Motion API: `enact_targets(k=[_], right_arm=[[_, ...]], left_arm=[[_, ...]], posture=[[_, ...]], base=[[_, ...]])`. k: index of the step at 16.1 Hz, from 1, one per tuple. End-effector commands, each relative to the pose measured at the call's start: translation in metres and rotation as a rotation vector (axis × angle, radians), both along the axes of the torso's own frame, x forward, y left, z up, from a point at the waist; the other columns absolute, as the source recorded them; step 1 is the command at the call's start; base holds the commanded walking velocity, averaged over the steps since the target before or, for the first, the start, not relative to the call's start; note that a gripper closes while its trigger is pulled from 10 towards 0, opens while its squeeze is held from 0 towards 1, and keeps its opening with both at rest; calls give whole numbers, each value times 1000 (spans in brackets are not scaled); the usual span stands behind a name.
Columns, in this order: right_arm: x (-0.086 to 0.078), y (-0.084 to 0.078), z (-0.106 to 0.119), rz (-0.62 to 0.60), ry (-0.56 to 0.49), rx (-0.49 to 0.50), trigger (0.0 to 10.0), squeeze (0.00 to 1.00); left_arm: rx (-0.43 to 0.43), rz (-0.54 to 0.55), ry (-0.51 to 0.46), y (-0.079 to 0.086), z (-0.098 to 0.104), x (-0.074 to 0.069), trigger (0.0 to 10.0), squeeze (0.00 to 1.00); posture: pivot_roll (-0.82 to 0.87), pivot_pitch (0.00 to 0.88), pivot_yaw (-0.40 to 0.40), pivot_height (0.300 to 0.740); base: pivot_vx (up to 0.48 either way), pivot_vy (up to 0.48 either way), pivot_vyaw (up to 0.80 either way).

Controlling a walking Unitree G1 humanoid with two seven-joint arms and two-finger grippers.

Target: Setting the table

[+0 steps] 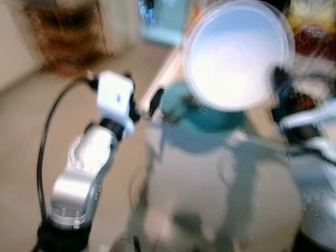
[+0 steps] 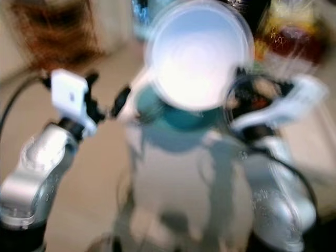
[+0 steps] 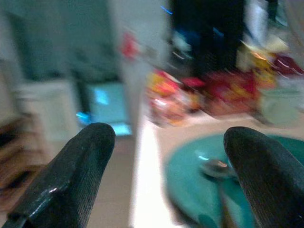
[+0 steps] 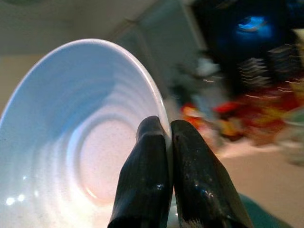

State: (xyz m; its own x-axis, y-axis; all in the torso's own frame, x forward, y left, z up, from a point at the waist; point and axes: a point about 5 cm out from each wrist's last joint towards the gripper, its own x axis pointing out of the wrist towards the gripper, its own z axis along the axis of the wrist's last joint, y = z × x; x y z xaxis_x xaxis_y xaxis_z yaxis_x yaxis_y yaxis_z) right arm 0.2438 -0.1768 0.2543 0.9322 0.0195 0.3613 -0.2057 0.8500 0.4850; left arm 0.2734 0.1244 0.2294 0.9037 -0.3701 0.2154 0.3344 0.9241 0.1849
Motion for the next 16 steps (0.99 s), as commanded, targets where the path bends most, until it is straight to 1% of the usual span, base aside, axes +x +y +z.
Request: enact_targets(k=[1, 2, 3, 4, 6, 7, 8, 9, 10, 11, 12, 14, 15, 16], right_arm=[[-3, -1, 3, -21, -15, 1, 10000, 0], [-3, -4, -3, -43, 11, -16, 10000, 0], [-5, -2, -15, -32, 56, -33, 10000, 0], [-6, -2, -18, -32, 67, -33, 10000, 0], [-7, -3, -32, -36, 118, -43, 10000, 0], [-8, -4, -36, -34, 128, -36, 10000, 0], [-12, -1, -41, 25, 113, -50, 10000, 0], [-16, 3, -42, 127, 92, -43, 10000, 0], [-19, 5, -43, 188, 83, -31, 10000, 0], [-30, 9, -50, 388, 76, -24, 10000, 0], [-39, 0, -59, 510, 95, -51, 10000, 0], [-40, -10, -63, 535, 115, -114, 10000, 0], [-38, -17, -64, 520, 124, -160, 10000, 0], [-33, -26, -62, 464, 118, -175, 10000, 0]], left_arm=[[7, 9, 8, 1, -4, 0, 10000, 0], [1, 17, 6, 0, -4, 1, 10000, 0], [-1, 13, 7, -2, -4, 2, 10000, 0], [3, 14, 9, -3, -5, 2, 10000, 0], [0, 21, 25, -2, -11, 1, 10000, 0], [1, 27, 33, 2, -15, -1, 10000, 0], [9, 29, 43, 7, -22, -4, 10000, 0], [14, 22, 44, 8, -24, -7, 10000, 0], [14, 20, 43, 9, -24, -8, 10000, 0], [6, 10, 37, 9, -23, -12, 10000, 0], [29, -9, 36, 11, -26, -17, 10000, 0], [58, -16, 46, 13, -30, -21, 10000, 0], [74, -24, 53, 15, -33, -24, 10000, 0], [101, -20, 82, 20, -42, -25, 10000, 0]], posture=[[16, 7, -29, 740], [17, 14, -30, 740], [19, 14, -28, 740], [25, 24, -27, 740], [31, 24, -27, 740], [27, 25, -30, 740], [22, 29, -40, 740], [27, 38, -45, 740], [27, 38, -45, 740], [35, 36, -52, 740], [48, 47, -59, 740], [53, 46, -60, 740], [50, 47, -62, 740], [42, 50, -61, 740]], base=[[0, 0, 0], [0, -356, 0], [0, -435, 0], [0, -439, 0], [0, -439, -591], [0, -446, -550], [0, -446, 0], [0, -446, 0], [0, -442, 0], [0, -439, 0], [0, -424, 0], [0, -416, 0], [0, -416, 0], [0, -416, 0]])
